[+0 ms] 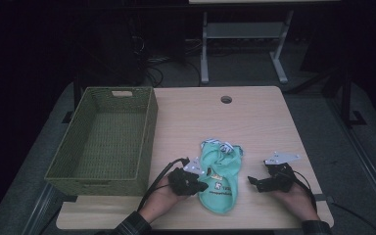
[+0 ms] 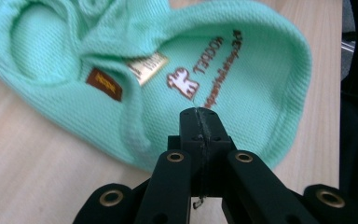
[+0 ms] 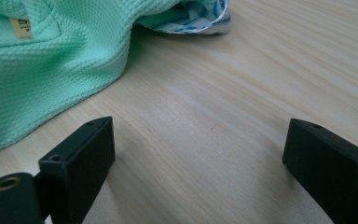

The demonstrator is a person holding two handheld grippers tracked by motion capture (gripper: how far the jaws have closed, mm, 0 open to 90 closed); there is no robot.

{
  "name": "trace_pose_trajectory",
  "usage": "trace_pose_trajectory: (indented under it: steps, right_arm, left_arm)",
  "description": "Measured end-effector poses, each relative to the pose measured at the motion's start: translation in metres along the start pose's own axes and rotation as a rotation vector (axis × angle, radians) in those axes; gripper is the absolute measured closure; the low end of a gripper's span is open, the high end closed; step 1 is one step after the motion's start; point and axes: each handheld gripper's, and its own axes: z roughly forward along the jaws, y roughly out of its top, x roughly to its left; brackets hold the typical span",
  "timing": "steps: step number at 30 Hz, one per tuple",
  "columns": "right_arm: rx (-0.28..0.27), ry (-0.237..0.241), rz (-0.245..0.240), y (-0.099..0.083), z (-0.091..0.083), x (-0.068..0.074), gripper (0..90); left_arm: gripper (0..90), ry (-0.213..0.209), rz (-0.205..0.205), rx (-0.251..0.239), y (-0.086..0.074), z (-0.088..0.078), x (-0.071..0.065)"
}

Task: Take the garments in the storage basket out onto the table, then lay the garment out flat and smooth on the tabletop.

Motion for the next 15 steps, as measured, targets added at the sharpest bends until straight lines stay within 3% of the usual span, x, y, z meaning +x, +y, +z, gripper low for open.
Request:
trace_pose_trajectory:
  steps: [7,8,12,15]
  right_arm:
    - [0.002,0.002,0.002,0.000,0.000,0.000,8.7]
    - [0.001,0.003,-0.001,0.000,0.000,0.000,8.7]
    - [0.002,0.004,0.001,0.001,0.000,0.000,9.1]
    - [-0.005,0.008,-0.011,0.001,-0.001,0.000,18.9]
  left_arm:
    - [87.5,0.032,0.006,0.067,-0.008,0.010,-0.005]
    - [86.9,0.043,0.023,0.091,-0.009,0.012,-0.005]
    - [86.7,0.041,0.016,0.091,-0.009,0.012,-0.005]
    - [85.8,0.026,0.017,0.097,-0.009,0.011,-0.003]
